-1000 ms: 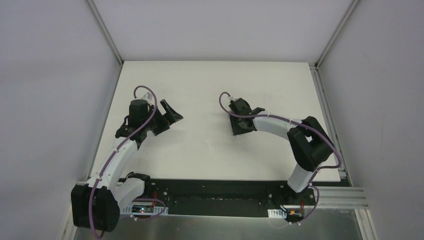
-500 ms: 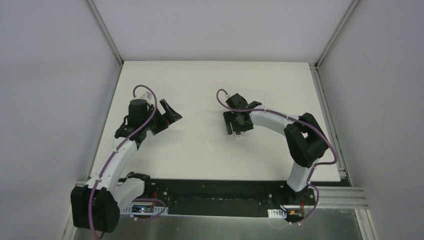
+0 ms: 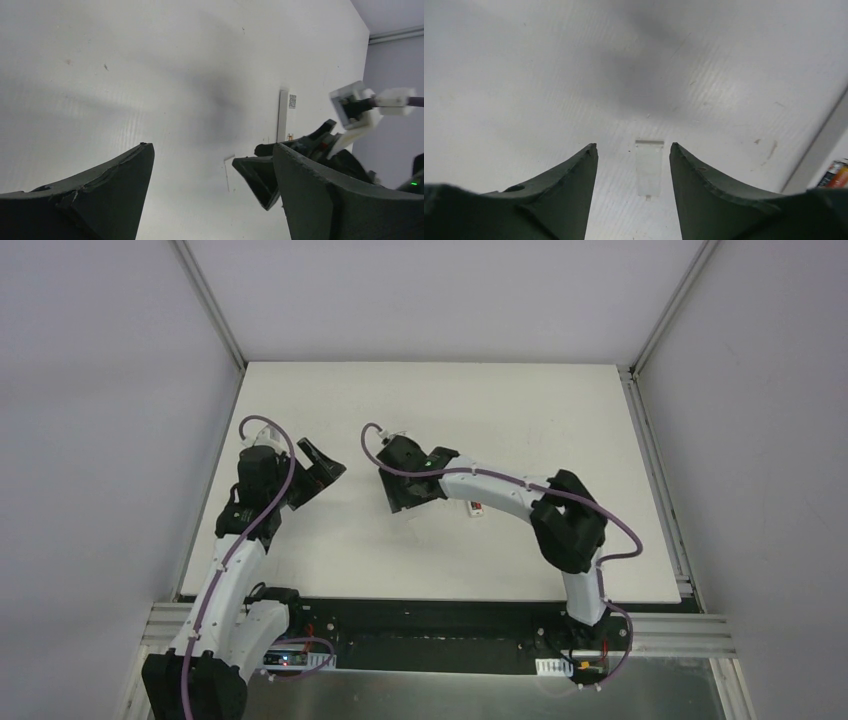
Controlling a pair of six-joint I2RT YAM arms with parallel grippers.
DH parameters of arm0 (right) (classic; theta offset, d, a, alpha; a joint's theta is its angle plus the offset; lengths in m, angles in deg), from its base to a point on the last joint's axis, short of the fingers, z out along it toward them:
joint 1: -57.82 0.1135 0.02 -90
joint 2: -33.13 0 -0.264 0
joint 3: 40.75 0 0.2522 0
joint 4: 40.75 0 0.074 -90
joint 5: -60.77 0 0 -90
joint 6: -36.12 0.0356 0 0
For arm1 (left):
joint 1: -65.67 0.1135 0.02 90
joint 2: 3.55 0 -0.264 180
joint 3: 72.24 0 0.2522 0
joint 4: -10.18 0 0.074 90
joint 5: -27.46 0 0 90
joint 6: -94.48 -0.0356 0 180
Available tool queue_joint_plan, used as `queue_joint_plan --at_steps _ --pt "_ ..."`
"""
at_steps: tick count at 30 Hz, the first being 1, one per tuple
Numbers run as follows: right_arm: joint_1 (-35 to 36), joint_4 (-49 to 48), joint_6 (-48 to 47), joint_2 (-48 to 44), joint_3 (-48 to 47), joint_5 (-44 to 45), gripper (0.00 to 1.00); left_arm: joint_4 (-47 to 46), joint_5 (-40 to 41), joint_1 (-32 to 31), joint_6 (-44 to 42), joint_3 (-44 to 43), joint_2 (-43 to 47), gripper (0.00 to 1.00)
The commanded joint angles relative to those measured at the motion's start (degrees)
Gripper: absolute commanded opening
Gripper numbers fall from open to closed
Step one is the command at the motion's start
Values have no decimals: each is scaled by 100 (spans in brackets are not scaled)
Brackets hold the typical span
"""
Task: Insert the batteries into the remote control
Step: Pick up the battery cover at the center of the board.
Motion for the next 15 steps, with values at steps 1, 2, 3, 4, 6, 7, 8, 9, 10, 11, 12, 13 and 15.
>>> queue_joint_plan --at_steps 1,2,3,4,6,7,8,9,10,11,12,13,15 --pt "82 549 549 594 -384 68 56 316 268 129 -48 37 166 90" --pt "101 599 566 677 -430 118 56 363 274 138 -68 34 174 90" --pt "103 682 578 733 -474 176 55 389 276 147 -80 38 178 89" --pt "111 781 587 780 -504 217 55 415 279 149 -90 49 184 89" --pt "109 848 621 847 -549 249 55 439 285 149 -92 68 193 89" --pt "110 856 635 875 -549 229 55 445 280 149 -85 76 193 89" --pt "112 858 642 910 -555 199 55 451 270 149 -83 78 193 89" --pt "106 843 646 938 -557 163 55 450 268 149 -78 78 186 89" --pt "106 805 640 969 -555 130 54 458 266 149 -80 78 189 89" --pt "110 784 631 991 -564 106 53 458 263 149 -83 82 185 89" --pt "107 771 618 1024 -587 99 51 465 261 149 -83 79 185 89" --pt "107 779 609 1061 -623 87 49 467 247 149 -91 74 180 89" --pt "109 939 618 1128 -750 46 47 476 230 149 -92 69 176 88"
